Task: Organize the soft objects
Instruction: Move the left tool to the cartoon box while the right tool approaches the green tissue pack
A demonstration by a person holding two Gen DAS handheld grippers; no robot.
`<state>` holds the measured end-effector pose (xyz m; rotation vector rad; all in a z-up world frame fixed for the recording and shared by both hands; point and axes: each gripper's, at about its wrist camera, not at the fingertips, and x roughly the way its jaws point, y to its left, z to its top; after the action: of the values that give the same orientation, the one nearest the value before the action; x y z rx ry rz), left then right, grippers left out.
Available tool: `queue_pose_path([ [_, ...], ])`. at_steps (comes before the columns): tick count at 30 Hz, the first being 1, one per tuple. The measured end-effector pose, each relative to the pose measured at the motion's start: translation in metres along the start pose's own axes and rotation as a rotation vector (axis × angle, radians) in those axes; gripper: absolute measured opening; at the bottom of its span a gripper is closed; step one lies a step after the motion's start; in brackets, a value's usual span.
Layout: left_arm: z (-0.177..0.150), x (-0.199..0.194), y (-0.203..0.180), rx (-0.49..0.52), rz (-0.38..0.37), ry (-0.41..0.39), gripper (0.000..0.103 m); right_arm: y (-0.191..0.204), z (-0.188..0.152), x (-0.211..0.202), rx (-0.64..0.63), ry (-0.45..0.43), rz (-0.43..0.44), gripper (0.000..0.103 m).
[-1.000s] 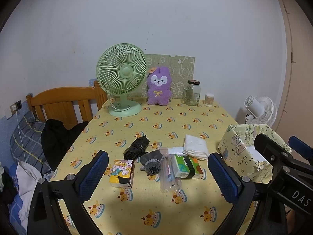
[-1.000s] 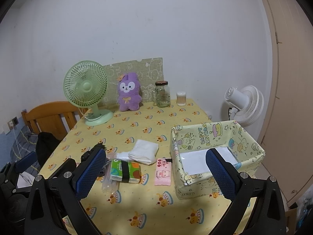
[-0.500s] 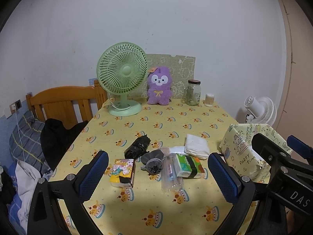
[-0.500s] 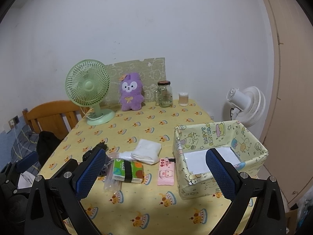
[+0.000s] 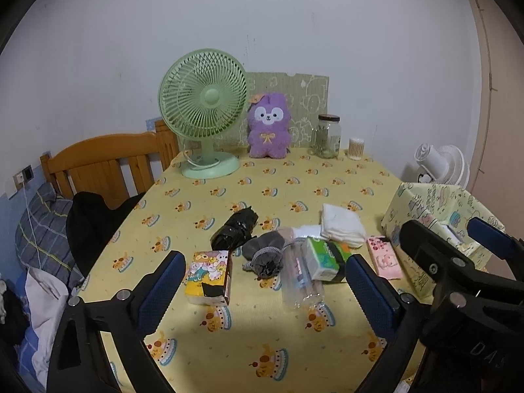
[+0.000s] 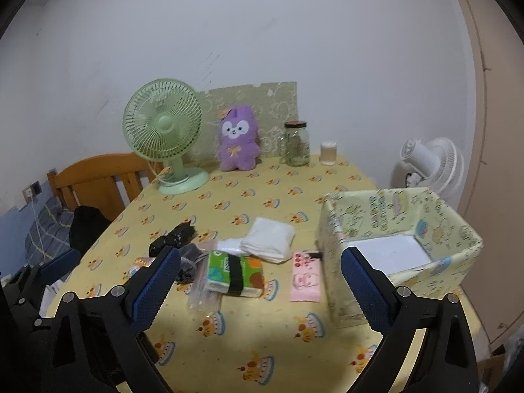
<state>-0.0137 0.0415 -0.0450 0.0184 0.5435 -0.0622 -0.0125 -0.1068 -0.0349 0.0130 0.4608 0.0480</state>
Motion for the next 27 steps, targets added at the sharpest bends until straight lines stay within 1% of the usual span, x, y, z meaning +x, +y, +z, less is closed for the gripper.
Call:
queue_pose_path([
  [7, -0.008, 0.023, 0.006, 0.002, 0.004, 0.044, 0.096, 0.013, -0.008, 0.024, -0.025, 0.037, 0.025, 0.099],
  [14, -0.01, 0.051, 0.012, 0.003, -0.007, 0.087, 0.093, 0.019, -0.011, 0.052, -0.018, 0.082, 0.061, 0.095],
  [16, -0.01, 0.058, 0.014, -0.001, -0.004, 0.101, 0.09, 0.021, -0.01, 0.063, -0.022, 0.105, 0.06, 0.095],
  [22, -0.01, 0.078, 0.018, 0.008, 0.011, 0.122, 0.087, 0.024, -0.013, 0.093, -0.014, 0.164, 0.069, 0.094],
  [27, -0.012, 0.093, 0.02, 0.007, 0.008, 0.155, 0.085, 0.021, -0.016, 0.115, 0.002, 0.212, 0.066, 0.093],
])
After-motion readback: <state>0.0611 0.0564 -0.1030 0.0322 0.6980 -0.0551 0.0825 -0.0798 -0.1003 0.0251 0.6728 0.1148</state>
